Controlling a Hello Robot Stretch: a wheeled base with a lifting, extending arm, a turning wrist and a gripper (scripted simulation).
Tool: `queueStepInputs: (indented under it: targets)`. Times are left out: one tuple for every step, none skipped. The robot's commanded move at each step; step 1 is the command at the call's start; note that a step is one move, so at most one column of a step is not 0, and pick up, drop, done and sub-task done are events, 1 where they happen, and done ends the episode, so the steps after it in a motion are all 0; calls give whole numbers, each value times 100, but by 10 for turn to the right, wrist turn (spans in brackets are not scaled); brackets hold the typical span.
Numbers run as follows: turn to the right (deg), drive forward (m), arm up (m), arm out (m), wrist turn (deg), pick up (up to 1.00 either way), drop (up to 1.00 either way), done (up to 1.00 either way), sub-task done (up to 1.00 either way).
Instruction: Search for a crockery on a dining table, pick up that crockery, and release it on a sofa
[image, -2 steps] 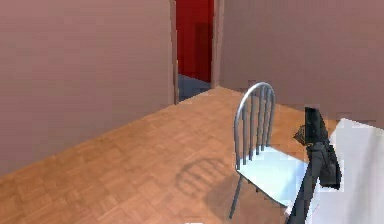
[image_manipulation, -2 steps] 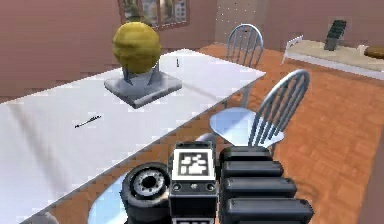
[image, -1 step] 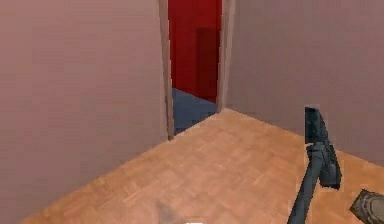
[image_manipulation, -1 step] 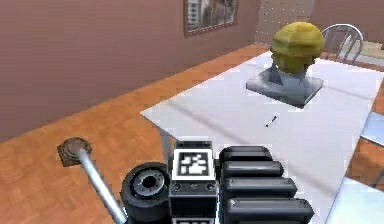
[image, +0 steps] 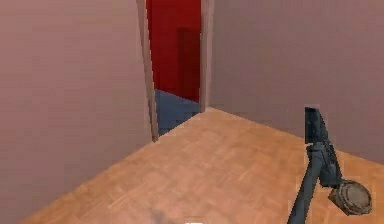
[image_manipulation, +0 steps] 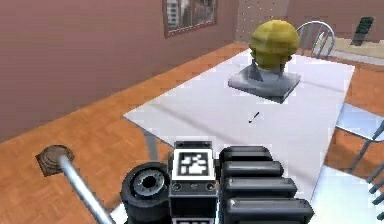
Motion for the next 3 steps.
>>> queueStepInputs:
  targets:
    - [0, 10, 0, 0, 0, 0, 0, 0, 0]
    - [0, 100, 0, 0, 0, 0, 0, 0, 0]
    - [0, 80, 0, 0, 0, 0, 0, 0, 0]
